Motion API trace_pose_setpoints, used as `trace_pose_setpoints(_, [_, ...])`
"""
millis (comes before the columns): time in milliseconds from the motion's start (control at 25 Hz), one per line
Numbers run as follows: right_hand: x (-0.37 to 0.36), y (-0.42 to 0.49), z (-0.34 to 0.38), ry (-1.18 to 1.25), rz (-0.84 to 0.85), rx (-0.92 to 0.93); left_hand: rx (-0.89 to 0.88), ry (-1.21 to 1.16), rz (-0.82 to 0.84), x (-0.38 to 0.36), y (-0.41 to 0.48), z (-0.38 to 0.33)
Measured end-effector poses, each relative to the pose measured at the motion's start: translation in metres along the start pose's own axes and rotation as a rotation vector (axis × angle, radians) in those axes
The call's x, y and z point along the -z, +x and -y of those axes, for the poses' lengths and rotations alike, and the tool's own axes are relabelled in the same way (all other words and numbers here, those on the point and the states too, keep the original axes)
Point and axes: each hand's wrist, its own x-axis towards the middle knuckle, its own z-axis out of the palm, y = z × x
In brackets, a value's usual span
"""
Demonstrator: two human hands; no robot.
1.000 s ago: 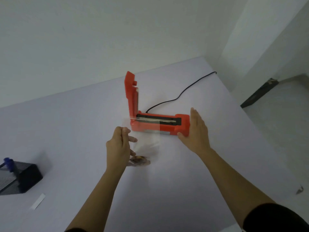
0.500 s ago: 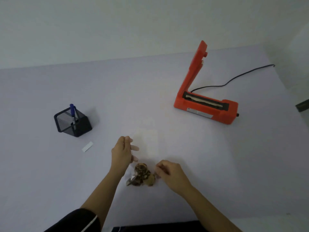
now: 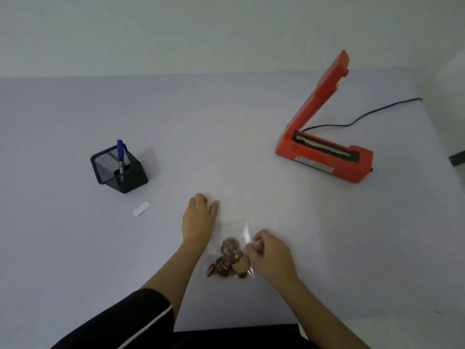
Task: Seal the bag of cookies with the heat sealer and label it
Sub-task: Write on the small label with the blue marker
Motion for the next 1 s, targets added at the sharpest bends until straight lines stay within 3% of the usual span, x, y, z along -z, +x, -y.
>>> trace_pose_setpoints(80, [0.004,0.000,0.009,-0.064,-0.039,-0.007,-0.036,-0.046,-0.027,0.014,-0.002,-0.001])
trace_pose_setpoints(280, [0.012,0.017,0.059,-0.032,-0.208,0.075,-0.158,-0.201,-0.281,0.091,-0.012,0.026])
trace_pose_setpoints(440, [-0.010,0.050,0.136,0.090,-0.212,0.285,-0.008,-0.326,-0.482,0.160,0.008,0.069])
trace_pose_setpoints(560, [-0.036,0.083,0.200,0.134,-0.146,0.432,0.160,-0.315,-0.367,0.182,0.045,0.090])
trace_pose_setpoints(680, [-0.060,0.113,0.253,0.061,-0.030,0.479,0.209,-0.242,-0.204,0.182,0.069,0.103])
trace_pose_setpoints(840, [-0.085,0.138,0.290,0.021,0.028,0.519,0.174,-0.311,-0.175,0.183,0.080,0.108])
trace_pose_setpoints(1000, [-0.091,0.140,0.301,0.042,-0.071,0.561,0.165,-0.304,-0.166,0.180,0.080,0.110])
